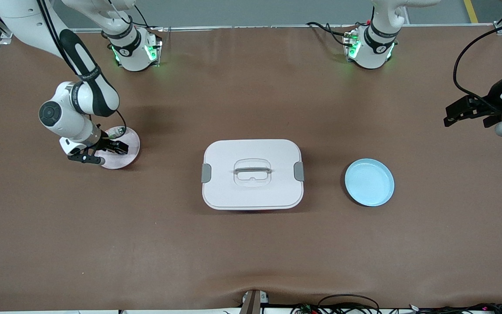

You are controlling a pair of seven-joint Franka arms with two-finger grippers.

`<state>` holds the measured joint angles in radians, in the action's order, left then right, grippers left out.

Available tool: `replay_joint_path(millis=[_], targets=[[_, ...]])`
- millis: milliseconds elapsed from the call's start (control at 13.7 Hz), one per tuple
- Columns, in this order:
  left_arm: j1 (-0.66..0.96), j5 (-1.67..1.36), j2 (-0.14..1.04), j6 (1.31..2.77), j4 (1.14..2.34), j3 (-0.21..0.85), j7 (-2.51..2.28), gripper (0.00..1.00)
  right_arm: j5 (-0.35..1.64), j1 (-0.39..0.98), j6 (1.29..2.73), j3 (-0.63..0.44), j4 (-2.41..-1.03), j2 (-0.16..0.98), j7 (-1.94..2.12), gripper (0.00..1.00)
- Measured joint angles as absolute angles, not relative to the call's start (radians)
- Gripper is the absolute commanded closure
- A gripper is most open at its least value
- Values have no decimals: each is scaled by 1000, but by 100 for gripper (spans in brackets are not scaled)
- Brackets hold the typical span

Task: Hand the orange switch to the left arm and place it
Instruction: 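Close the right gripper on the orange switch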

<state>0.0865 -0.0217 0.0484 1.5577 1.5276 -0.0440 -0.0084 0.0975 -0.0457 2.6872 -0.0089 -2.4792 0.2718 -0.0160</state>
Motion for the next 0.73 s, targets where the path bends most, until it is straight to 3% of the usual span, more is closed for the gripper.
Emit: replay_joint_path(millis=[73,146,219,728], targets=[[86,-22,48,1558,1528,-44,-8,0,97,-46,2687,-9,-2479,272,-16,2],[86,-22,48,1558,1528,-44,-8,0,97,-46,2687,-9,-2479,272,-16,40],[86,-22,48,1558,1528,-44,-8,0,97,-46,2687,-9,-2479,272,-16,99],[85,-22,58,1558,1528,-44,-8,0,98,-46,2687,-9,-2479,272,-16,100]])
